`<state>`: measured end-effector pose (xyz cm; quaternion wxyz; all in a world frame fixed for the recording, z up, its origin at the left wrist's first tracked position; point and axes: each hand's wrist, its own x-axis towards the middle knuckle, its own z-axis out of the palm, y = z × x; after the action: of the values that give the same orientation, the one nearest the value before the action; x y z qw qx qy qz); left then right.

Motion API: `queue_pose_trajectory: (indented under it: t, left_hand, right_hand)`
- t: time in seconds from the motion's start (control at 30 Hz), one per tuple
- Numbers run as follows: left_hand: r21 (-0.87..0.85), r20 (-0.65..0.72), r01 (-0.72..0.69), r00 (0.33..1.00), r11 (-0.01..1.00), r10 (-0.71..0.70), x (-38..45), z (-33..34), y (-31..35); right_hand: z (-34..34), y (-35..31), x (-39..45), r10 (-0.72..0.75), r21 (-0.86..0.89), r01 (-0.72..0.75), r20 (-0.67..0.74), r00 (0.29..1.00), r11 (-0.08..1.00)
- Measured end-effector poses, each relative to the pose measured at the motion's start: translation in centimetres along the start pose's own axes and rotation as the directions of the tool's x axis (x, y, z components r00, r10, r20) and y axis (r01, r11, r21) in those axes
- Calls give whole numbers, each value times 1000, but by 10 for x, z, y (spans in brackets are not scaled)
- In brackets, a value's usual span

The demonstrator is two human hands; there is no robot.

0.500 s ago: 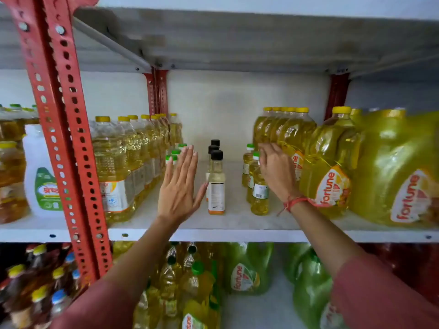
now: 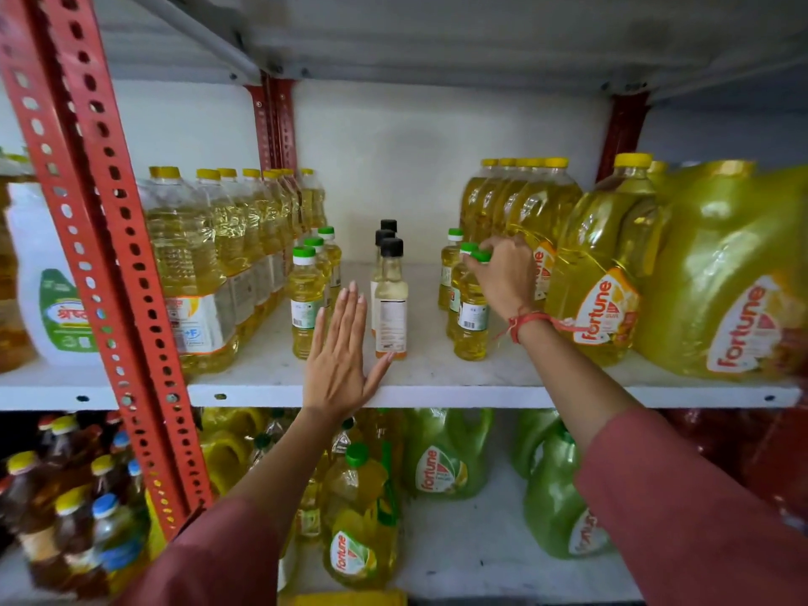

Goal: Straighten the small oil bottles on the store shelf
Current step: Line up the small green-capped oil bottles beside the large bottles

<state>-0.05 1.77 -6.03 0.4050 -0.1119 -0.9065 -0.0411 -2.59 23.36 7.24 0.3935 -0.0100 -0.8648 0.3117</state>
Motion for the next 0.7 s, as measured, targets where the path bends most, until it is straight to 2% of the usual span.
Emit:
queue_pose_trajectory:
  t: [0.17,0.3,0.4,0.57,0.7]
  left_hand:
    - [-22,4,14,1000,1000,-14,-2,2,-1]
    - [-26,-1,9,1000,1000,-9,-2,3,-1]
    - [-20,3,3,1000,1000,-3,-2,4,-1]
    - [-19,10,-2,1000,1000,2,-2,5,-2]
    - [-9,16,-1,1000,1000,1,-2,6,-3]
  right_hand:
    - [2,8,3,77,186,-77,5,997,980]
    - [4,12,6,91,319,-120,102,991,940]
    - [6,16,6,101,350,-142,133,986,926]
    - [8,19,5,165,357,-182,78,983,916]
    - [7,23,8,167,414,-214,148,975,884]
